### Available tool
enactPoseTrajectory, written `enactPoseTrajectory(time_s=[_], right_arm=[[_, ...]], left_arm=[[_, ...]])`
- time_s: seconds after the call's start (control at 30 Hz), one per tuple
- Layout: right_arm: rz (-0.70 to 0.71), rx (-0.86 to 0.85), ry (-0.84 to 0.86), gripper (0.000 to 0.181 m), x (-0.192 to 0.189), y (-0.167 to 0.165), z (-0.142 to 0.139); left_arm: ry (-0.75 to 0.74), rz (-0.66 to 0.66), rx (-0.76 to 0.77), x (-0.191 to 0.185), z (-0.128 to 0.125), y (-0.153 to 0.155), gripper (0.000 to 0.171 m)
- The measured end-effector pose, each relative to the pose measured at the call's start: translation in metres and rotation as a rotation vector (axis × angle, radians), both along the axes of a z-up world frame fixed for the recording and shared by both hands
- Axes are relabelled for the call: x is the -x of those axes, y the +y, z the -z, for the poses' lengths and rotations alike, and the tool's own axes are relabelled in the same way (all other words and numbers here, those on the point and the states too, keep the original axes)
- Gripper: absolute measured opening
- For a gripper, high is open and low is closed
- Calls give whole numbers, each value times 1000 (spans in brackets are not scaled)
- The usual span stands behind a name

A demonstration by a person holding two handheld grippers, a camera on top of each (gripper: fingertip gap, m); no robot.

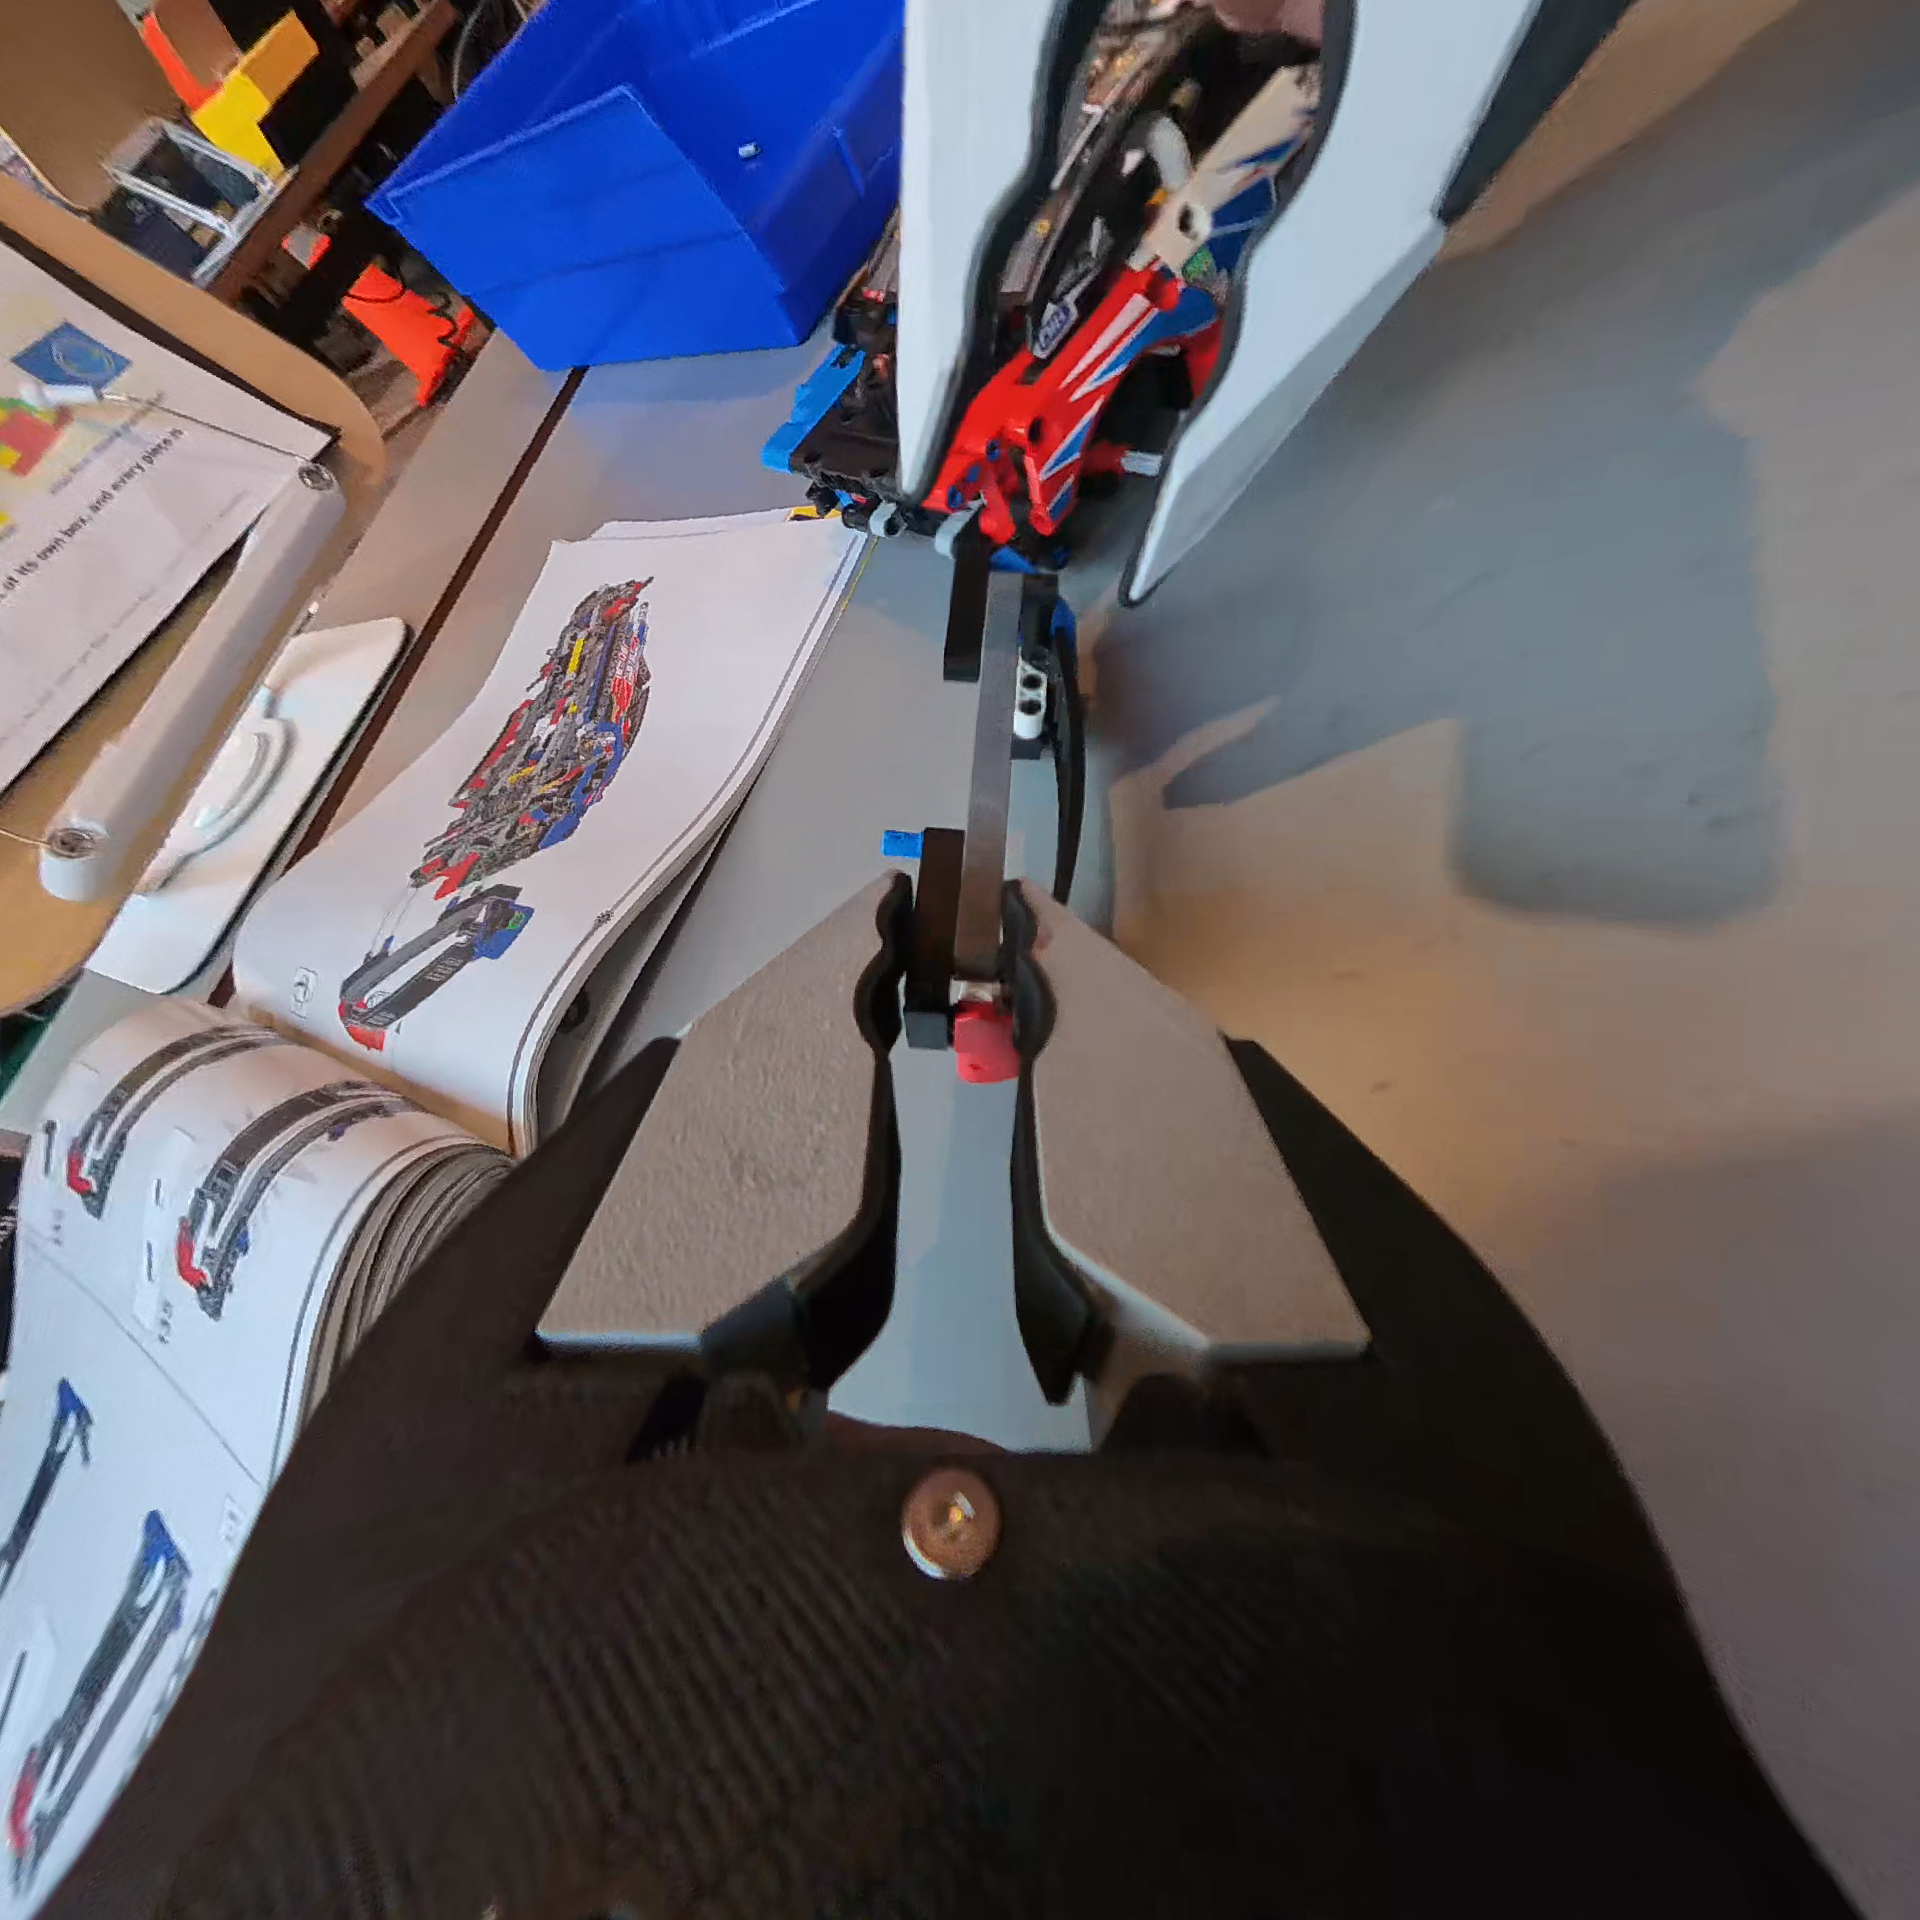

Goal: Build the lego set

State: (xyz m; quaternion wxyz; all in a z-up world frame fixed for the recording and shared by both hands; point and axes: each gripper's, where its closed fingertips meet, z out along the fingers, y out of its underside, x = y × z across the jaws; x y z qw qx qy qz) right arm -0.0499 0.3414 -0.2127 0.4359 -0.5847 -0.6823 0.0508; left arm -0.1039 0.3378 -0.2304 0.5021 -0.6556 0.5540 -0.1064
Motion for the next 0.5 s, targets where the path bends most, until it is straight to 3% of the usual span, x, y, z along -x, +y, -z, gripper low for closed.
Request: enactPoseTrajectory(time_s=[0.1, 0.2, 0.3, 0.37, 0.5], right_arm=[[14, 43, 34, 41, -5, -6, 1], [28, 64, 55, 40, -9, -11, 3], [34, 87, 70, 39, -11, -15, 7], [33, 88, 70, 38, -10, -16, 11], [31, 84, 58, 38, -7, -14, 14]], left_arm=[[-30, 16, 15, -4, -4, -7, 27], [-130, 11, 24, 4, -25, -7, 37], [-248, 19, 52, 19, -46, -10, 26], [-279, -48, 21, 35, -55, -1, 25], [-308, -145, 107, 55, -51, 12, 31]])
